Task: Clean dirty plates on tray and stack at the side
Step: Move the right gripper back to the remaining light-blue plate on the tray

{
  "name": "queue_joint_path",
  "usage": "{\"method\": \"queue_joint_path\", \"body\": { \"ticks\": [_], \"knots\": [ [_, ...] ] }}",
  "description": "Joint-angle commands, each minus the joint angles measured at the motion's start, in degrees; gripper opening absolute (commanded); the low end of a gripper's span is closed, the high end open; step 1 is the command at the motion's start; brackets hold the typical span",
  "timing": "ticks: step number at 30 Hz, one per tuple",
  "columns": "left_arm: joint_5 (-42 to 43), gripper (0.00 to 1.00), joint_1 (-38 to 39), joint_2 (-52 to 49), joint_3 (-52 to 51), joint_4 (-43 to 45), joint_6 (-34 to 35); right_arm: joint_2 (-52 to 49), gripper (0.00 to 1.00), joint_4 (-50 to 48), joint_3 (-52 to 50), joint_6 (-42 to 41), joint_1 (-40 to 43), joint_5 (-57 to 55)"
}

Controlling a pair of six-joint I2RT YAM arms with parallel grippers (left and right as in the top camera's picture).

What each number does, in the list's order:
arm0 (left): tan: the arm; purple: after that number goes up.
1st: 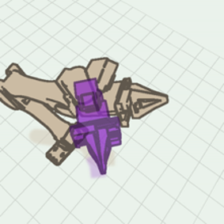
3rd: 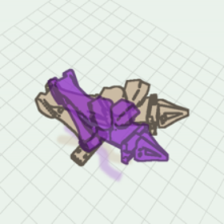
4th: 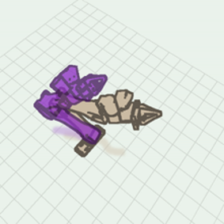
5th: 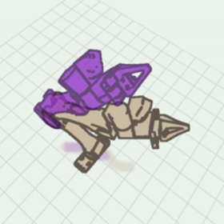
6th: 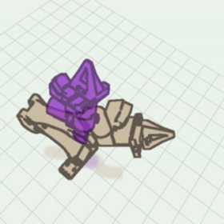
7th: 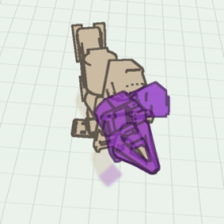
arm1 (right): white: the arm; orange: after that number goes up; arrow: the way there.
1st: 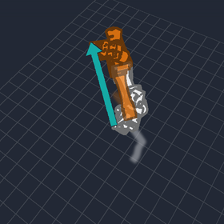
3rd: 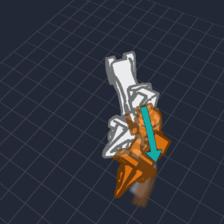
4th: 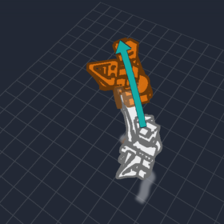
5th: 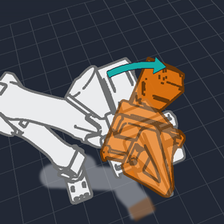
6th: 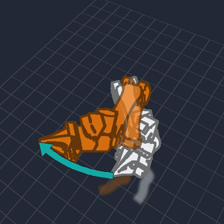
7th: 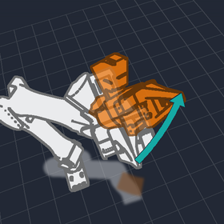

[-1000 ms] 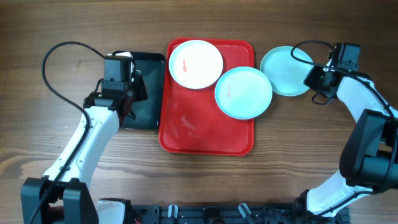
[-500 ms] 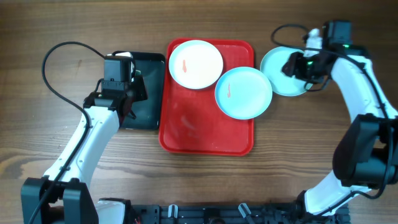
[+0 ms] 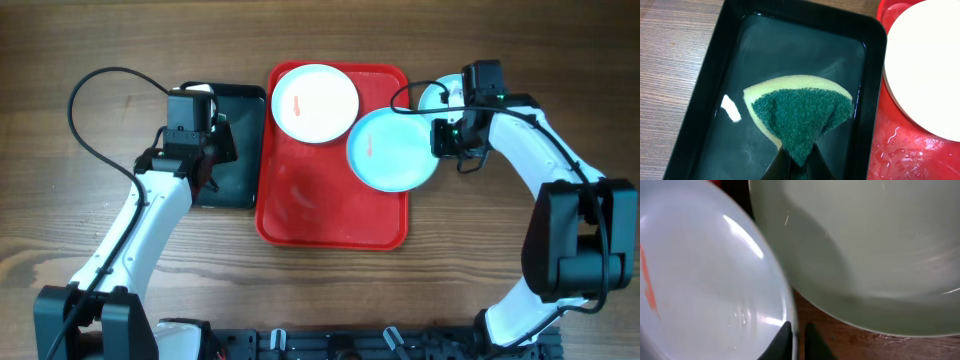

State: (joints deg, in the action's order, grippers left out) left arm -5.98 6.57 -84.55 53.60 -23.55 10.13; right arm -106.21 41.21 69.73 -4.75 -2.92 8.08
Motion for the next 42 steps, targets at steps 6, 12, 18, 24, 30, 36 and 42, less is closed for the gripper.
{"method": "queue_joint_path", "body": {
  "ticks": [6, 12, 18, 24, 30, 36, 42],
  "knots": [
    [0.1, 0.04, -0.3, -0.3, -0.2, 0.2, -0.3, -1.2, 0.04, 3.1, -0.3, 0.3, -0.1, 8.4],
    [0.1, 0.04, -0.3, -0.3, -0.2, 0.2, -0.3, -1.2, 0.04, 8.0, -0.3, 0.2, -0.4, 13.6],
    [0.1, 0.04, -0.3, -0.3, -0.2, 0.1, -0.3, -1.2, 0.04, 8.4, -0.3, -0.3, -6.1, 14.7],
    [0.1, 0.04, -0.3, -0.3, -0.2, -0.3, -0.3, -1.2, 0.05, 6.9, -1.6, -2.4, -13.7, 14.3],
    [0.1, 0.04, -0.3, -0.3, -0.2, -0.3, -0.3, -1.2, 0.05, 2.4, -2.7, -6.0, -18.6, 14.3],
    [0.1, 0.04, -0.3, -0.3, -0.2, -0.3, -0.3, -1.2, 0.04, -2.0, -2.7, -11.2, -22.3, 13.6],
    [0.1, 0.04, -0.3, -0.3, -0.2, -0.3, -0.3, -1.2, 0.04, -3.5, -2.7, -15.0, -24.9, 9.5]
  ]
}}
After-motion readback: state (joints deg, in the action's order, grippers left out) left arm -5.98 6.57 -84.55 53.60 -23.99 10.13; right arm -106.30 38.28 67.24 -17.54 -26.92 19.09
